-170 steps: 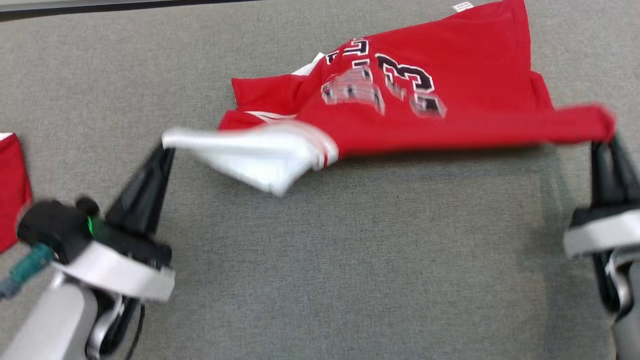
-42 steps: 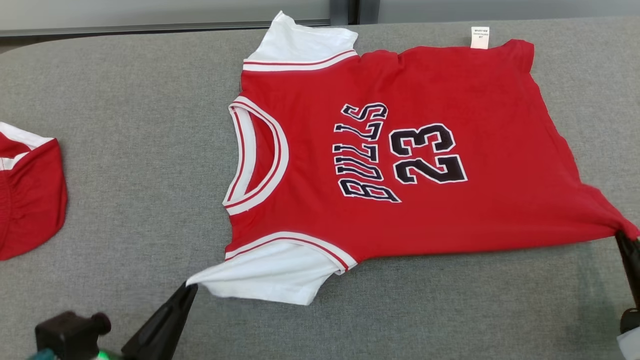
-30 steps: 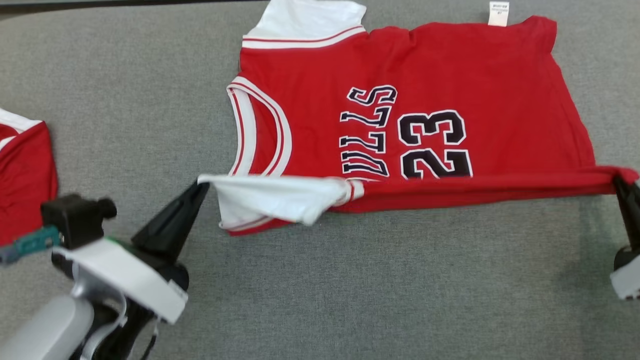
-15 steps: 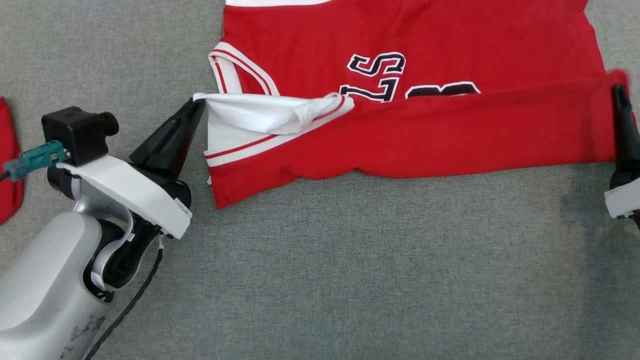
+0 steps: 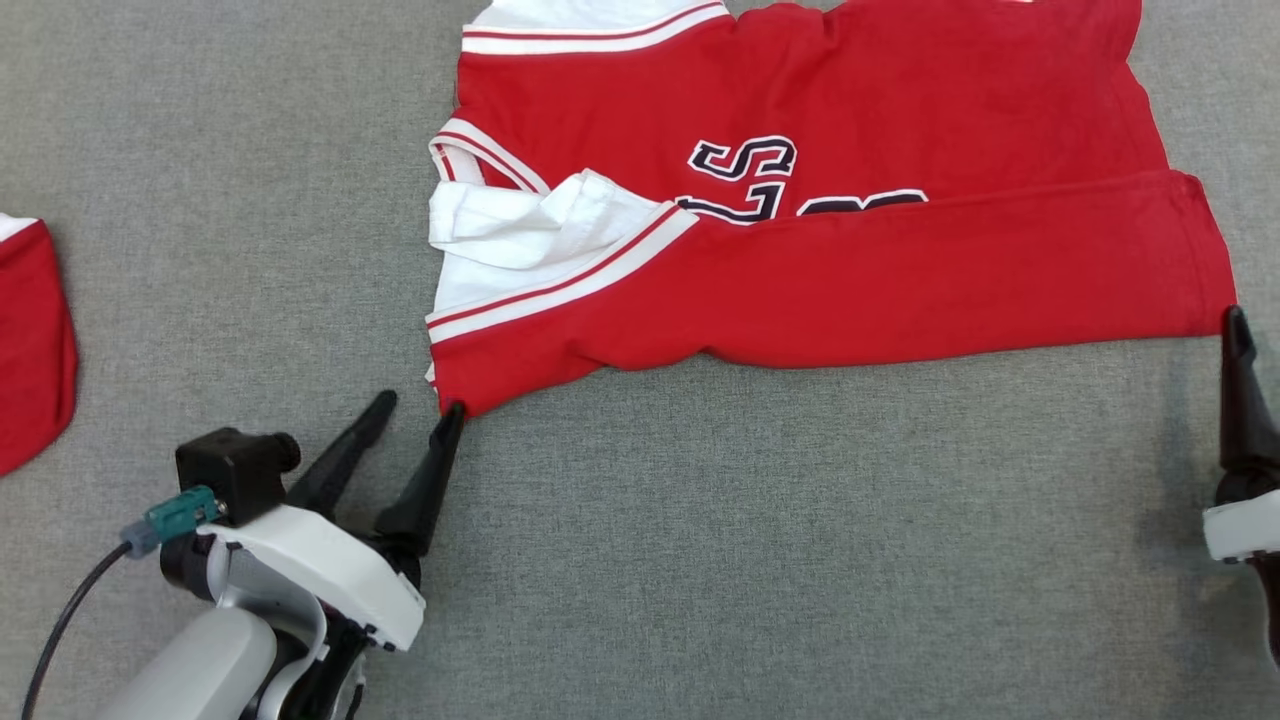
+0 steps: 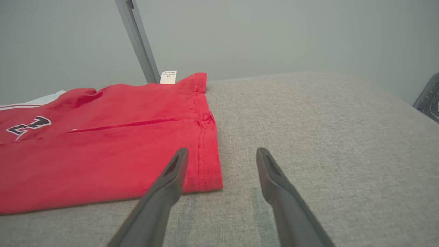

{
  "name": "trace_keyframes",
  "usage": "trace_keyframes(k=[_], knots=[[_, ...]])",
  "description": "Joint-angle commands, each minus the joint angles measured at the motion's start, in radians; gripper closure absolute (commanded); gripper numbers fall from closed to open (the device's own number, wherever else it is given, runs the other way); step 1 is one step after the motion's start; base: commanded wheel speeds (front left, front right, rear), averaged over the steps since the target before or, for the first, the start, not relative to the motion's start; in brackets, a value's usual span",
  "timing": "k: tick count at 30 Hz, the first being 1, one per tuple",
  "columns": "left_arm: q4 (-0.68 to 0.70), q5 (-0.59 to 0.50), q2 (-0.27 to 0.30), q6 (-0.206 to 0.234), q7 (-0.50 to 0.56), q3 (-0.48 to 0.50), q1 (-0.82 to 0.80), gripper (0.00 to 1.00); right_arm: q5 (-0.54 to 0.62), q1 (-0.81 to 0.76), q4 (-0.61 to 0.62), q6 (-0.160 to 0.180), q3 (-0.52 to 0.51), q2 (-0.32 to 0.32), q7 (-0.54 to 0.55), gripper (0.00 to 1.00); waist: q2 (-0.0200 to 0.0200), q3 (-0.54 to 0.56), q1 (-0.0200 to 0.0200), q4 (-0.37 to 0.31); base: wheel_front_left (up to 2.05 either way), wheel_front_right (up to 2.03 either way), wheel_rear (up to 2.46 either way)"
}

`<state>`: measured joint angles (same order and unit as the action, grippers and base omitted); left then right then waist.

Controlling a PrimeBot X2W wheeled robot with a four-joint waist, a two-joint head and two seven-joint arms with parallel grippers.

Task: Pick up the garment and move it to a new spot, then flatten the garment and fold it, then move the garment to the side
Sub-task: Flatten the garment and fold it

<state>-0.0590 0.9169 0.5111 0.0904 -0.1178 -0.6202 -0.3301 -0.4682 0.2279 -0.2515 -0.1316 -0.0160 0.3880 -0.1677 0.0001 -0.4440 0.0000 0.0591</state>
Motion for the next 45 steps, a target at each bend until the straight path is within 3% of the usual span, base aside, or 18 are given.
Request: trace_keyframes(k=[1,7,8,9,10,20,21,22,23,29,35,45], knots=[[-0.007,0.013,-0.003,0.005,0.018,-0.010,0.013,0.00,-0.003,-0.005,-0.010,0.002,0.014,-0.008,-0.005,0.00,-0.0001,0.005,0.0000,0.000,0.00,0.00,0.00],[-0.044,0.027,-0.018,-0.019,0.052,-0.031,-0.010,0.00,-0.007,0.030,-0.045,0.002,0.064,0.000,0.021,0.00,-0.0001,0.004,0.0000,-0.001,0.00,0.00,0.00],[-0.049,0.027,-0.021,-0.026,0.056,-0.034,-0.015,0.29,-0.008,0.037,-0.051,0.002,0.075,0.002,0.026,0.00,-0.0001,0.002,0.0000,0.000,0.00,0.00,0.00],[-0.053,0.027,-0.022,-0.031,0.057,-0.038,-0.021,0.71,-0.012,0.046,-0.059,0.002,0.081,0.004,0.029,0.00,-0.0001,0.000,0.0000,0.000,0.00,0.00,0.00],[-0.057,0.025,-0.023,-0.039,0.060,-0.040,-0.026,1.00,-0.015,0.057,-0.068,0.002,0.087,0.006,0.033,0.00,-0.0001,-0.002,0.0000,0.000,0.00,0.00,0.00],[-0.084,0.004,-0.012,-0.070,0.051,-0.055,-0.058,1.00,-0.064,0.161,-0.228,0.002,0.153,0.005,0.077,0.00,-0.0001,-0.018,0.0000,0.018,0.00,0.00,0.00],[-0.087,0.001,-0.012,-0.072,0.046,-0.054,-0.060,1.00,-0.068,0.165,-0.239,0.001,0.165,0.011,0.078,0.50,-0.0001,-0.017,0.0000,0.021,0.00,0.00,0.00],[-0.091,-0.003,-0.011,-0.074,0.042,-0.054,-0.061,1.00,-0.073,0.165,-0.247,0.001,0.181,0.017,0.076,0.72,-0.0001,-0.015,0.0000,0.025,0.00,0.00,0.00],[-0.094,-0.007,-0.010,-0.076,0.038,-0.055,-0.063,1.00,-0.083,0.160,-0.250,0.001,0.193,0.021,0.073,1.00,-0.0001,-0.012,0.0000,0.027,0.00,0.00,0.00],[-0.076,-0.054,0.028,-0.068,-0.004,-0.069,-0.020,1.00,-0.134,0.094,-0.195,0.002,0.213,0.100,0.028,1.00,-0.0001,0.014,0.0000,0.011,0.00,0.00,0.00],[0.041,-0.079,0.112,-0.017,0.020,-0.090,0.092,1.00,-0.161,-0.026,-0.102,0.003,0.171,0.163,0.050,1.00,-0.0001,0.045,0.0000,-0.013,0.00,0.00,0.00],[0.291,-0.044,0.203,0.097,0.135,-0.135,0.265,1.00,-0.144,-0.244,0.080,0.002,0.050,0.141,0.190,1.00,-0.0001,0.069,0.0000,-0.015,0.00,0.00,0.00]])
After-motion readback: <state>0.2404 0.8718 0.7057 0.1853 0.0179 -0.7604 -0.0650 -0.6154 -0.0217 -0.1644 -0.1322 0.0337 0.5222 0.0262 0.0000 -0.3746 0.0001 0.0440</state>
